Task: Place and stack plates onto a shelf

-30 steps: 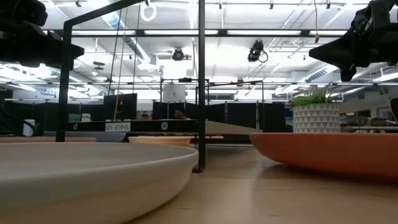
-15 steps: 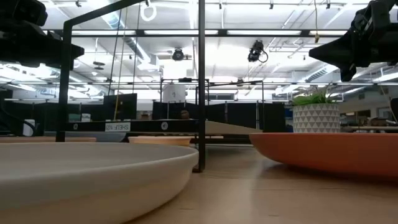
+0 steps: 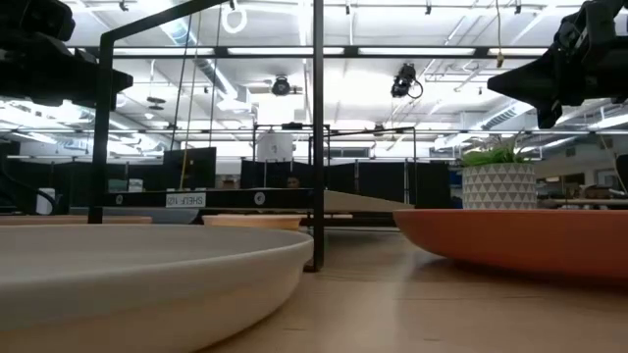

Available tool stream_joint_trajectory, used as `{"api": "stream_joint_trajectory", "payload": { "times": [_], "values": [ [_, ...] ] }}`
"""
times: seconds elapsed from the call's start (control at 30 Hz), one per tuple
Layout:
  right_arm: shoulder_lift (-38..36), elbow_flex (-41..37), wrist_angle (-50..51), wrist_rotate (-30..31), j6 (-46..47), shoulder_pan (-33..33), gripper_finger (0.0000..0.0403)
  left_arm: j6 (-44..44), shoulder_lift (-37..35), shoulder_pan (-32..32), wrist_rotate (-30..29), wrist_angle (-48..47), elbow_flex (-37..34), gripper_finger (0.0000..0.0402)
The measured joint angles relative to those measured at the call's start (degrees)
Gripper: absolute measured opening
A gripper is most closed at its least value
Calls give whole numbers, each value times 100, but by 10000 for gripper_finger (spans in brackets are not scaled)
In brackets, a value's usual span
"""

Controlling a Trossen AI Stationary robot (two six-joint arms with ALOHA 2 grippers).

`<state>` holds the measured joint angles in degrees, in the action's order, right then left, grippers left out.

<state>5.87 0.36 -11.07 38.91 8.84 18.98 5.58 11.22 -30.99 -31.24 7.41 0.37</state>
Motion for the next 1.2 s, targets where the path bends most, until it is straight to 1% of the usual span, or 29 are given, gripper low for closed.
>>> {"api": "stream_joint_trajectory", "payload": {
  "times": [0.13,0.3,0.43,0.57,0.7,0.77,0.87,0.9,0.97,1.1,1.2],
  "values": [
    [1,0,-1,1,0,0,24,-125,0,-2,0,15,0,32],
    [0,0,-4,1,-2,0,25,-1160,0,-1,2,401,-1,32],
    [2,0,-10,1,0,0,25,-1669,0,1,1,596,1,32],
    [2,0,-197,56,-110,0,24,-1804,0,1,4,591,0,32],
    [3,0,-798,83,-131,0,25,-1812,0,3,1,793,1,32],
    [24,63,-1062,-142,-432,-6,24,-1872,0,3,1,985,1,32],
    [166,445,-619,-866,-616,-4,24,-1949,1,3,0,1397,-1,32],
    [268,598,-369,-952,-555,-1,24,-1947,0,3,-1,1534,-1,32],
    [532,870,185,-860,-350,-4,24,-1945,0,3,-1,1797,-1,32],
    [1216,1335,1362,-258,172,-7,24,-1938,0,3,-2,2013,1,32],
    [1749,1648,1923,-264,498,-7,24,-1873,0,3,-32,2012,-1,32]
  ]
}}
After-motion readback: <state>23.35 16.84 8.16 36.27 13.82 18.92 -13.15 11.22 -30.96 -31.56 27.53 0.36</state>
